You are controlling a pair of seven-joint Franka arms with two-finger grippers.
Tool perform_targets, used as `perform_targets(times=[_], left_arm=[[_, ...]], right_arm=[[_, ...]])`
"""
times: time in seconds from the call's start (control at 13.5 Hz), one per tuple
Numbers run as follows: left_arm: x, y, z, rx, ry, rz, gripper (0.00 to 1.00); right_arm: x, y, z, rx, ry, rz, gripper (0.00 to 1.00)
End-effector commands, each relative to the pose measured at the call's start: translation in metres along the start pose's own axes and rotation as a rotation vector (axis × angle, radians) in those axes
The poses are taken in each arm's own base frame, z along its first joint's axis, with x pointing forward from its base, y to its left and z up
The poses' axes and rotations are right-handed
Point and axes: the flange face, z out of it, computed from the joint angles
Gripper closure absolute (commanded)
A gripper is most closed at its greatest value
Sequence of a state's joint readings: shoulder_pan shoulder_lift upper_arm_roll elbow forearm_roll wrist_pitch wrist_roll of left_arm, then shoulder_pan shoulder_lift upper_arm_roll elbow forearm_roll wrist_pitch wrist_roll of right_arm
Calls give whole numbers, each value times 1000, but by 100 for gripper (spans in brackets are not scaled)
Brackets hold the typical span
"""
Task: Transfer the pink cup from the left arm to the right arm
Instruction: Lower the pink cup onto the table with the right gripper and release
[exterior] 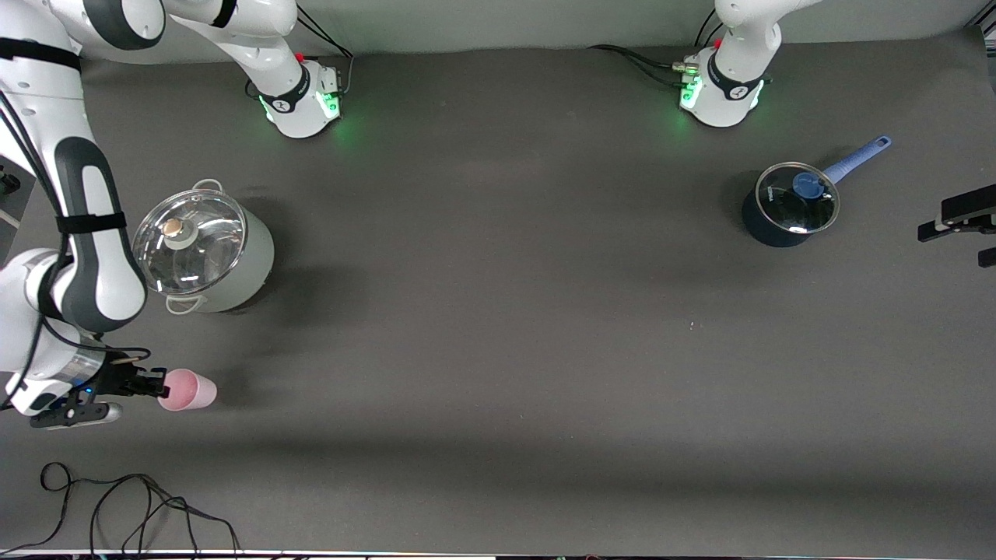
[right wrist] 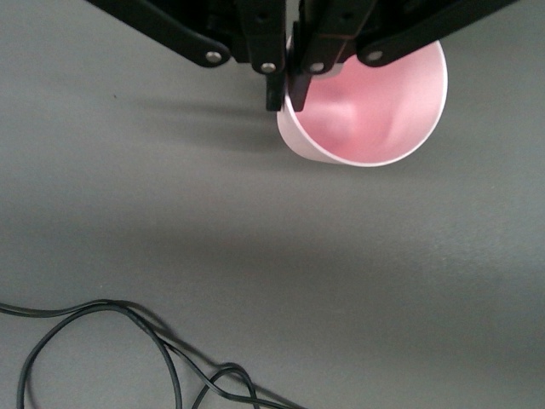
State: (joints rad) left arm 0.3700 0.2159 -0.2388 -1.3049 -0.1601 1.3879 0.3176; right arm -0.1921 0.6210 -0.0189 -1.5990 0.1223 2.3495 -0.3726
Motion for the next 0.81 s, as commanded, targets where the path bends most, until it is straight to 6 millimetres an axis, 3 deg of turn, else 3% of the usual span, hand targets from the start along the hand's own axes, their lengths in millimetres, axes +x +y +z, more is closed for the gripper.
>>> perform_targets(times=[0.0, 0.22, 0.59, 0.74], left_arm=[[-2, 44, 5, 103, -86, -193, 0], [0, 83, 22, 195, -180, -204, 0], [5, 98, 30, 187, -199, -135, 0], [5, 98, 26, 181, -192, -104, 0]], right_arm=[[2, 1, 12, 2, 34, -11, 100], [1, 1, 21, 2, 34, -8, 100], [-1, 3, 34, -1, 36, -4, 100], [0, 2, 35, -1, 36, -5, 64]])
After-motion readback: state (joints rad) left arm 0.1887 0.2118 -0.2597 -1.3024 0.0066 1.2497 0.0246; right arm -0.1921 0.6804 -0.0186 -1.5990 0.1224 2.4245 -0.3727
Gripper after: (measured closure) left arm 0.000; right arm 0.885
